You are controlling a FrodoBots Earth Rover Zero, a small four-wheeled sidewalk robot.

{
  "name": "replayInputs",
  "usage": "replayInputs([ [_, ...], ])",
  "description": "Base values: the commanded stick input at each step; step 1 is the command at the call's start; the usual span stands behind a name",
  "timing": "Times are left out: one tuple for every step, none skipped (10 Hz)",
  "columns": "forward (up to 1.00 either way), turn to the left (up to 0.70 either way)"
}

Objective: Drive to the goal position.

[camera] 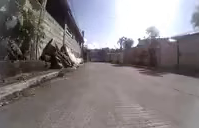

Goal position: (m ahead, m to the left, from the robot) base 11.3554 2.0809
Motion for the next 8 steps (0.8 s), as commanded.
replayInputs([
  [0.85, 0.0],
  [0.85, 0.0],
  [0.85, 0.0],
  [0.85, 0.0],
  [0.85, 0.0],
  [0.85, 0.0],
  [0.85, 0.05],
  [0.85, 0.25],
])
